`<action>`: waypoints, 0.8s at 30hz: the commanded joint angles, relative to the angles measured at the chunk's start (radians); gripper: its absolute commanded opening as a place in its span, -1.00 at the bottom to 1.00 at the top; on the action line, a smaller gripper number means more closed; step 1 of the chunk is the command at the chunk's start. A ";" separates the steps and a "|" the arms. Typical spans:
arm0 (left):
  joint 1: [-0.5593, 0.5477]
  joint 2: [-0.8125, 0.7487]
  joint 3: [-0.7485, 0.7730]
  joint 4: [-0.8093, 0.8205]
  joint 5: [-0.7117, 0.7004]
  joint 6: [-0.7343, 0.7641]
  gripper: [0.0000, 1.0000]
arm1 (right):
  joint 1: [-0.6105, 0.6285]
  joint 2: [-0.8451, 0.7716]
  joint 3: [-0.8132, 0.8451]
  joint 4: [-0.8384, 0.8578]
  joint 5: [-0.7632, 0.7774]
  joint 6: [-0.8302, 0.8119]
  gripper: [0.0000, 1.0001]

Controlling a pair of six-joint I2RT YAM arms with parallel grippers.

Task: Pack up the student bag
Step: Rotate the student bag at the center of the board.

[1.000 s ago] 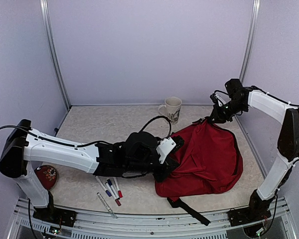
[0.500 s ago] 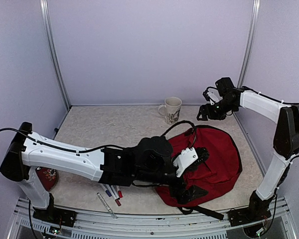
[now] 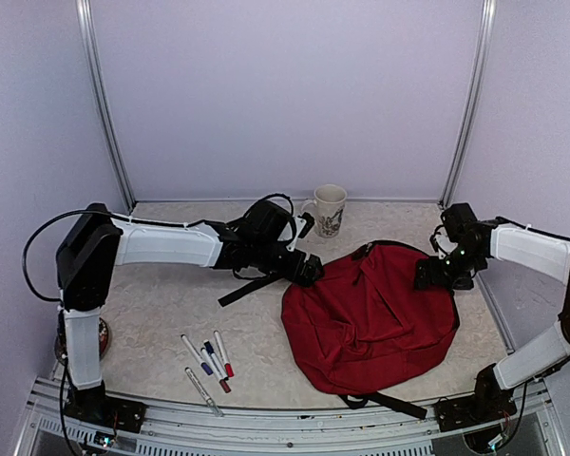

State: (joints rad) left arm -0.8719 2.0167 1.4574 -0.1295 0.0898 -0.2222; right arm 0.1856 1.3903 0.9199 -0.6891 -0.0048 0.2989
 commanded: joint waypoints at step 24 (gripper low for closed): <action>-0.384 -0.115 -0.195 0.196 0.030 0.044 -1.00 | 0.177 0.470 0.620 0.027 0.009 -0.085 -1.00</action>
State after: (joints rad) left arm -1.1652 1.8751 1.1721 -0.0059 0.0399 -0.2222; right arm 0.2665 1.7775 1.3212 -0.6777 0.0170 0.2543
